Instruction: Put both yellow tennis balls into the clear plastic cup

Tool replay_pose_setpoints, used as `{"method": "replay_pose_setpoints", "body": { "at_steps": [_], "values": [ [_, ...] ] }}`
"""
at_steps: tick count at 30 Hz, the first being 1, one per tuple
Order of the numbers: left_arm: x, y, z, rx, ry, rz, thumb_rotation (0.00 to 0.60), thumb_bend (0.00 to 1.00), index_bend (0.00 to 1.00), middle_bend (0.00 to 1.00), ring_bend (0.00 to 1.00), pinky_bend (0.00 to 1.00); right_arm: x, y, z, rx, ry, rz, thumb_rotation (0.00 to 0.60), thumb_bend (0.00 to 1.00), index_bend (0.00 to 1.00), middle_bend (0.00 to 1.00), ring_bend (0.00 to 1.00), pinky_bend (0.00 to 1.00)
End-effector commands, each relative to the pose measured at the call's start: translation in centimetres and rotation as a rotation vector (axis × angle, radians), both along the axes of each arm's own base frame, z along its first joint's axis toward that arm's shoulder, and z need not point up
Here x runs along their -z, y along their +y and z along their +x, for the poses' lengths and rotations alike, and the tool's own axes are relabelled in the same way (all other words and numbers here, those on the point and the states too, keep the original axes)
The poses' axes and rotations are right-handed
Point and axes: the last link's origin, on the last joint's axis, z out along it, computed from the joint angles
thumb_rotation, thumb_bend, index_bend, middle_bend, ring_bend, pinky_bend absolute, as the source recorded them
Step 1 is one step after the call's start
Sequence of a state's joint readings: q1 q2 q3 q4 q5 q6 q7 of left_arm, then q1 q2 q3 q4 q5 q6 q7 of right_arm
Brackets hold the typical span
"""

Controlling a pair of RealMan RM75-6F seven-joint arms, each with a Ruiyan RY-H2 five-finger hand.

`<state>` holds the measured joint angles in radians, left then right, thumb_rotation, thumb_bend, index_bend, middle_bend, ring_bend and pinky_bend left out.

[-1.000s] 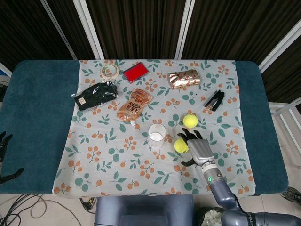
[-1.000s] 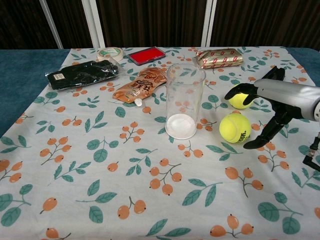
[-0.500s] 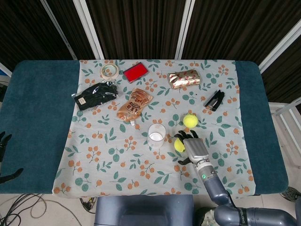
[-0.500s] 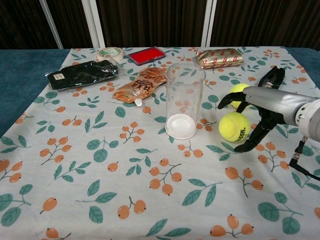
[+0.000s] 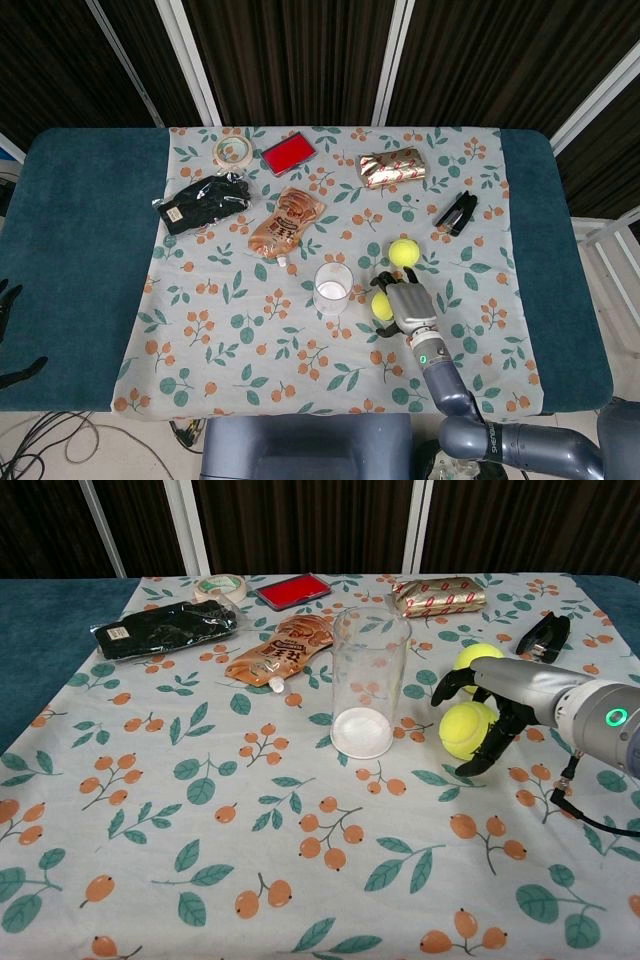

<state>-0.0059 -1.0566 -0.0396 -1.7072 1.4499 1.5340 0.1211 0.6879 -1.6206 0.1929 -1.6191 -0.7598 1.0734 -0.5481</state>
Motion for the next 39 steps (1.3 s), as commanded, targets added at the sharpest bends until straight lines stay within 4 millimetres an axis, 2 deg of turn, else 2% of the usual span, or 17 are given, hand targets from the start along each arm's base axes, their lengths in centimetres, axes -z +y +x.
{"method": "replay_pose_setpoints", "body": {
  "at_steps": [1,8,13,18,26,33,36,39],
  "values": [
    [0.0,0.0,0.0,-0.003,0.001,-0.001,0.600,0.04,0.11,0.00,0.00,0.10,0.2,-0.4,0.2,-0.010,0.006,-0.014,0.600,0.21,0.32,0.25,0.41,0.04],
    [-0.1,0.0,0.0,-0.009,0.000,-0.004,0.600,0.04,0.11,0.00,0.00,0.10,0.1,-0.7,0.2,-0.009,0.005,-0.033,0.600,0.46,0.36,0.30,0.57,0.27],
    [0.0,-0.1,-0.1,-0.017,0.002,-0.009,0.600,0.04,0.12,0.00,0.00,0.10,-0.4,-0.7,-0.1,-0.014,0.011,-0.041,0.600,0.55,0.38,0.32,0.63,0.38],
    [0.1,-0.1,0.0,-0.023,0.006,-0.017,0.600,0.04,0.13,0.00,0.00,0.10,-1.5,-0.7,0.0,-0.023,-0.004,-0.055,0.600,0.56,0.38,0.32,0.63,0.47],
    [0.1,-0.1,0.0,-0.025,0.007,-0.017,0.600,0.04,0.13,0.00,0.00,0.10,-6.0,-2.8,1.9,-0.082,-0.040,-0.142,0.600,0.56,0.38,0.32,0.63,0.59],
    [0.0,-0.2,0.1,-0.025,0.003,-0.017,0.600,0.04,0.13,0.00,0.00,0.10,-11.4,-6.6,5.5,-0.140,-0.085,-0.226,0.600,0.56,0.38,0.32,0.63,0.67],
    [0.0,-0.2,0.0,-0.028,0.002,-0.016,0.600,0.04,0.13,0.00,0.00,0.10,-13.0,-7.5,7.3,-0.147,-0.133,-0.223,0.600,0.55,0.38,0.32,0.63,0.69],
    [0.0,-0.2,0.0,-0.031,0.002,-0.017,0.600,0.04,0.13,0.00,0.00,0.10,-13.8,-7.9,9.0,-0.151,-0.198,-0.209,0.600,0.56,0.38,0.32,0.63,0.72]
  ]
}}
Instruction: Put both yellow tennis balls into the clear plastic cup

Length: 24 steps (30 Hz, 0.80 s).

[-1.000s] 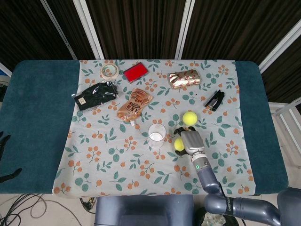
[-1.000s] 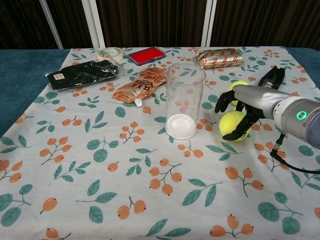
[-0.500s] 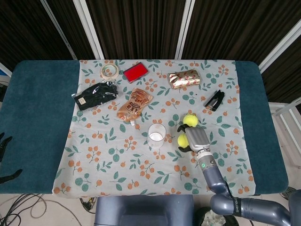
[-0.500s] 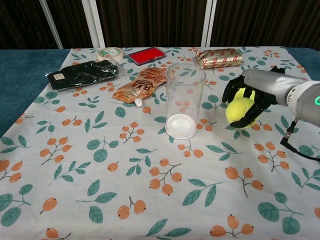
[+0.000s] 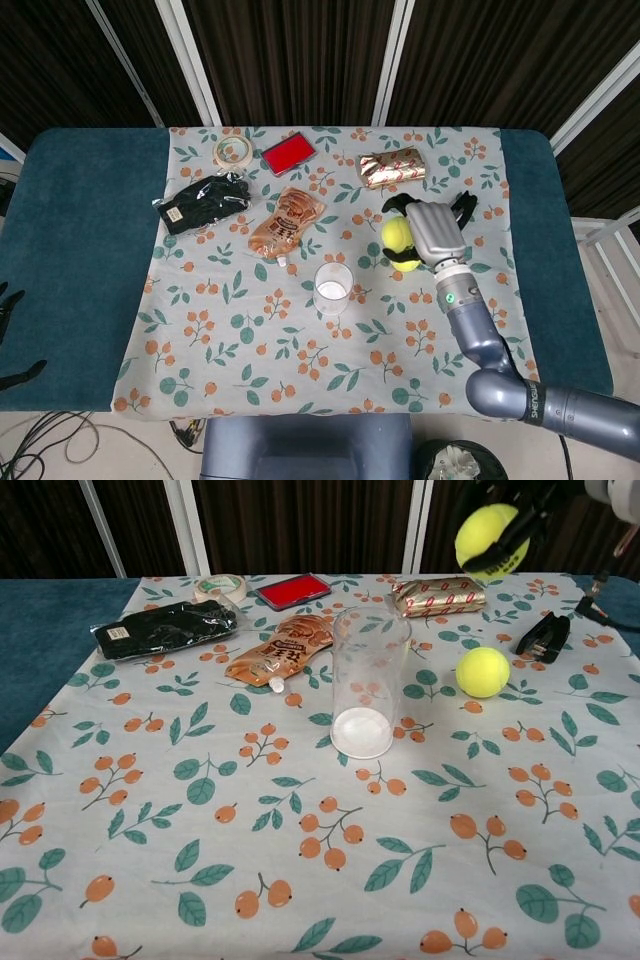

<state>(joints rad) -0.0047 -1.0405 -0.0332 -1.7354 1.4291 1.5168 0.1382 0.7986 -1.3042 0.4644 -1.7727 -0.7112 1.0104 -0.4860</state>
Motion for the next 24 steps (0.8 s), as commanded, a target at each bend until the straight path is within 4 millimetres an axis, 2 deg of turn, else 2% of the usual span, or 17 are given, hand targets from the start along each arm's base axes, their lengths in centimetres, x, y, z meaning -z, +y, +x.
{"method": "replay_pose_setpoints", "body": {
  "at_steps": [1,5,9,16,17,18,20,21,24],
  "values": [
    [0.0,0.0,0.0,-0.001,0.000,-0.002,0.600,0.04,0.13,0.00,0.00,0.10,-1.0,-0.5,2.9,-0.031,-0.094,0.037,0.600,0.56,0.38,0.32,0.63,0.73],
    [0.0,-0.1,0.0,-0.001,0.000,-0.001,0.600,0.04,0.13,0.00,0.00,0.10,-0.7,-0.3,4.9,-0.076,-0.118,0.070,0.600,0.56,0.38,0.32,0.62,0.76],
    [-0.1,-0.1,0.0,-0.002,-0.003,0.003,0.600,0.04,0.13,0.00,0.00,0.10,0.5,0.5,6.7,-0.121,-0.137,0.102,0.600,0.55,0.38,0.32,0.61,0.79],
    [-0.3,0.0,-0.1,-0.006,-0.007,0.004,0.600,0.04,0.13,0.00,0.00,0.10,2.6,1.8,8.6,-0.168,-0.136,0.157,0.600,0.55,0.38,0.32,0.60,0.83],
    [-0.3,0.0,-0.1,-0.005,-0.008,0.004,0.600,0.04,0.13,0.00,0.00,0.10,2.8,2.0,8.7,-0.170,-0.134,0.165,0.600,0.55,0.38,0.32,0.60,0.80],
    [-0.3,0.0,-0.1,-0.004,-0.008,0.004,0.600,0.04,0.13,0.00,0.00,0.10,3.1,2.2,8.7,-0.171,-0.132,0.172,0.600,0.55,0.38,0.32,0.60,0.66],
    [-0.3,0.0,-0.1,-0.004,-0.010,0.005,0.600,0.04,0.13,0.00,0.00,0.10,3.7,2.6,8.6,-0.171,-0.125,0.187,0.600,0.55,0.38,0.32,0.58,0.19],
    [-0.3,0.0,-0.1,-0.006,-0.010,0.006,0.600,0.04,0.13,0.00,0.00,0.10,4.0,2.8,8.4,-0.170,-0.115,0.196,0.600,0.55,0.38,0.32,0.58,0.07],
    [-0.4,0.0,-0.1,-0.007,-0.010,0.007,0.600,0.04,0.13,0.00,0.00,0.10,4.5,3.0,8.1,-0.167,-0.089,0.210,0.600,0.54,0.38,0.32,0.54,0.04]
  ]
}}
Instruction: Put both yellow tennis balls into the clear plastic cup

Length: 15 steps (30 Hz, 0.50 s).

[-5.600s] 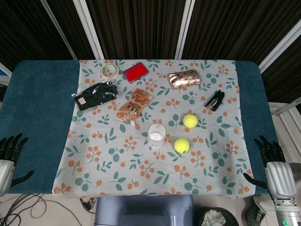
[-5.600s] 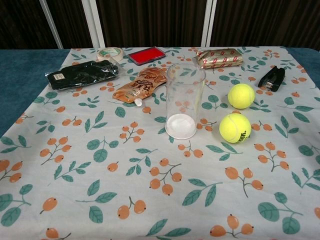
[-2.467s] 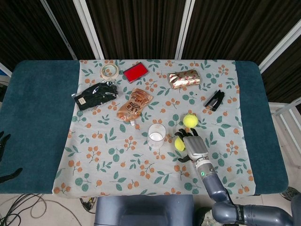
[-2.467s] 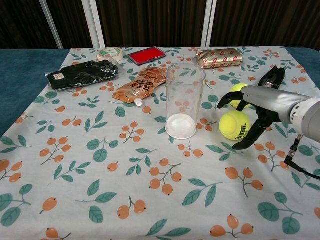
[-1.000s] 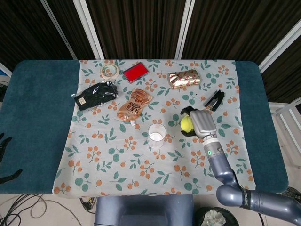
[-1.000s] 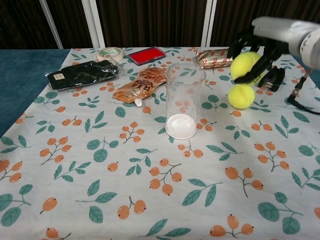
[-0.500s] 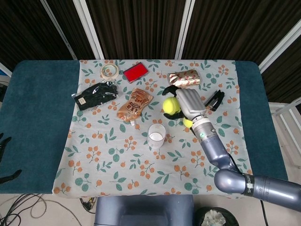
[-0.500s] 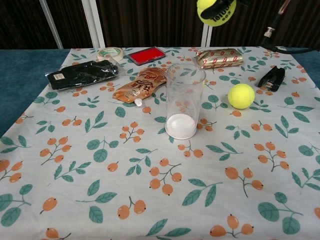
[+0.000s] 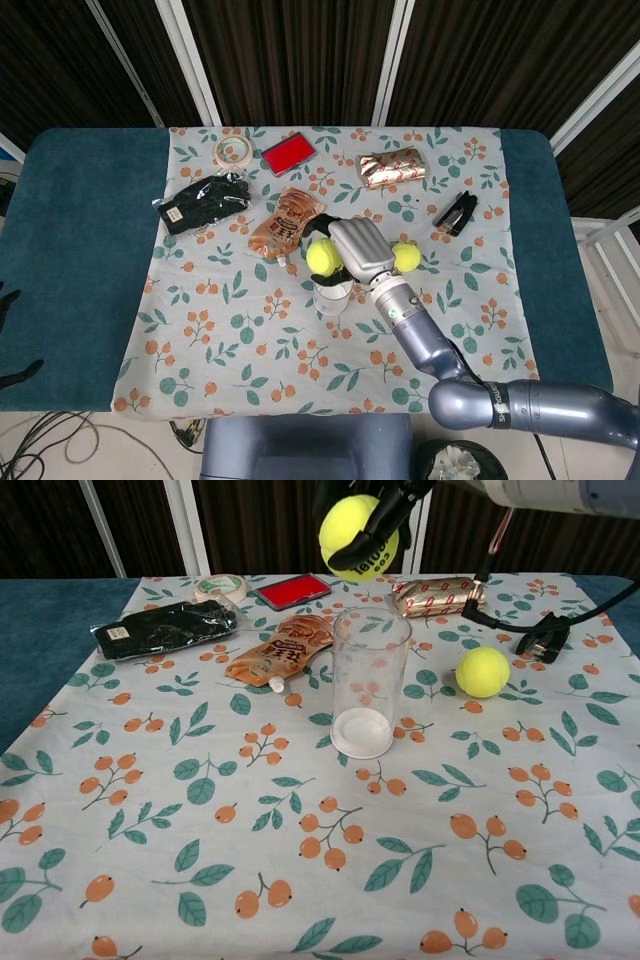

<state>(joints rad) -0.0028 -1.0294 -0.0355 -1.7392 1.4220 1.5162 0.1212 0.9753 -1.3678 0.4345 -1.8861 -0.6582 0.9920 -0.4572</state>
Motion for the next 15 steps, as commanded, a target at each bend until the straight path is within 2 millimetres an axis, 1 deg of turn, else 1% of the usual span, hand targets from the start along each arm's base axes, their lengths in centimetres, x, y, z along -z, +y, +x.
{"method": "replay_pose_setpoints", "body": {
  "at_steps": [1,6,8,11,15],
  "values": [
    [0.0,0.0,0.0,0.000,0.000,0.002,0.600,0.04,0.13,0.00,0.00,0.10,0.6,0.2,-0.3,-0.002,0.028,0.014,0.600,0.52,0.38,0.32,0.52,0.03],
    [0.1,0.0,0.0,-0.002,0.003,-0.002,0.600,0.04,0.13,0.00,0.00,0.10,0.8,0.1,-0.9,0.015,0.065,0.027,0.600,0.49,0.36,0.29,0.48,0.01],
    [0.1,0.0,0.0,0.000,0.004,-0.003,0.600,0.04,0.13,0.00,0.00,0.10,0.8,0.1,-1.2,0.023,0.081,0.039,0.600,0.45,0.34,0.28,0.45,0.00],
    [0.1,0.0,0.1,0.000,0.005,-0.003,0.600,0.04,0.13,0.00,0.00,0.10,0.8,0.2,-1.6,0.031,0.108,0.061,0.600,0.35,0.30,0.23,0.39,0.00],
    [0.1,0.0,0.1,0.001,0.007,-0.002,0.600,0.04,0.13,0.00,0.00,0.10,0.8,0.2,-1.8,0.035,0.134,0.093,0.600,0.28,0.24,0.17,0.33,0.00]
  ]
}}
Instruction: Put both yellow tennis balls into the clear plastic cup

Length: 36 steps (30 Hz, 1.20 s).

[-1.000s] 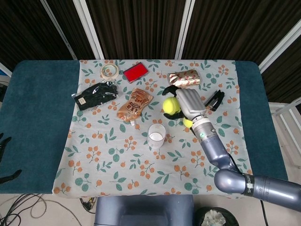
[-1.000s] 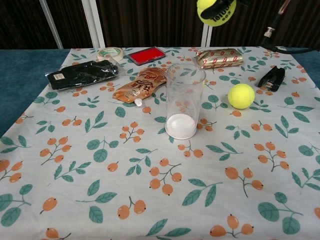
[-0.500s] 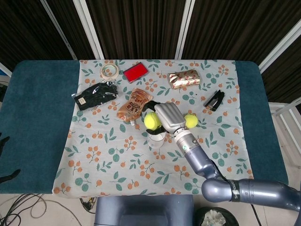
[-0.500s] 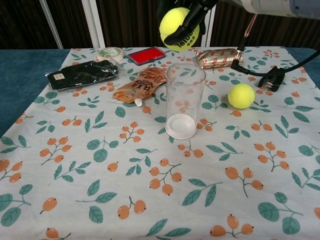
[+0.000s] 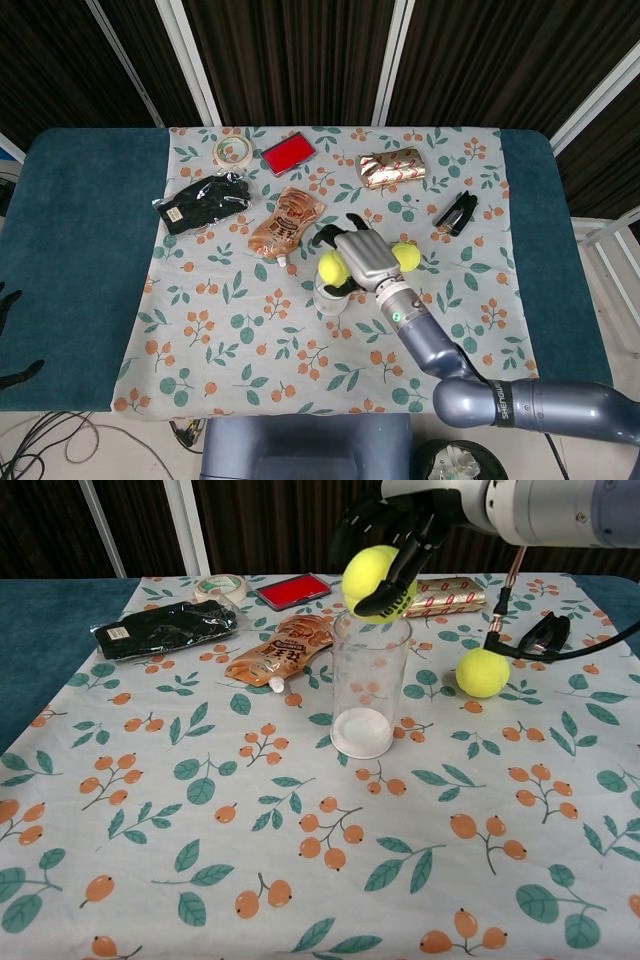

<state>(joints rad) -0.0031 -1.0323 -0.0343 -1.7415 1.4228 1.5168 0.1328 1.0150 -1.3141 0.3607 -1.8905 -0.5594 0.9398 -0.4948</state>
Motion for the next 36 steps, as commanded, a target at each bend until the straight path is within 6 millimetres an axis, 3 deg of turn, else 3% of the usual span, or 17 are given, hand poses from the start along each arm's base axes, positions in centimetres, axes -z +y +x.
{"method": "replay_pose_setpoints", "body": {
  "at_steps": [1,10,13,22,29,36],
  "values": [
    [0.0,0.0,0.0,0.001,0.000,0.001,0.600,0.04,0.13,0.00,0.00,0.10,0.1,0.2,-0.2,0.005,0.022,0.034,0.600,0.26,0.22,0.15,0.30,0.00],
    [0.0,0.0,0.0,0.004,0.002,0.001,0.600,0.04,0.14,0.00,0.00,0.10,-0.3,-0.5,-0.8,0.071,0.014,0.083,0.600,0.20,0.18,0.11,0.24,0.00],
    [0.0,0.0,0.0,0.003,0.001,0.003,0.600,0.04,0.14,0.00,0.00,0.10,-1.5,-1.7,-1.4,0.110,-0.034,0.002,0.600,0.20,0.18,0.11,0.24,0.00],
    [-0.2,-0.1,0.0,-0.004,-0.002,0.011,0.600,0.04,0.14,0.00,0.00,0.10,-2.3,-3.3,-6.3,0.174,0.057,-0.154,0.600,0.20,0.18,0.11,0.22,0.00],
    [-0.2,-0.1,0.0,-0.002,0.001,0.012,0.600,0.04,0.14,0.00,0.00,0.10,-0.3,-3.7,-10.7,0.191,0.160,-0.168,0.600,0.20,0.18,0.11,0.21,0.00],
    [-0.2,-0.1,-0.1,-0.009,0.004,0.007,0.600,0.04,0.14,0.00,0.00,0.10,2.2,-4.3,-13.3,0.212,0.235,-0.136,0.600,0.20,0.19,0.11,0.21,0.00]
  ]
}}
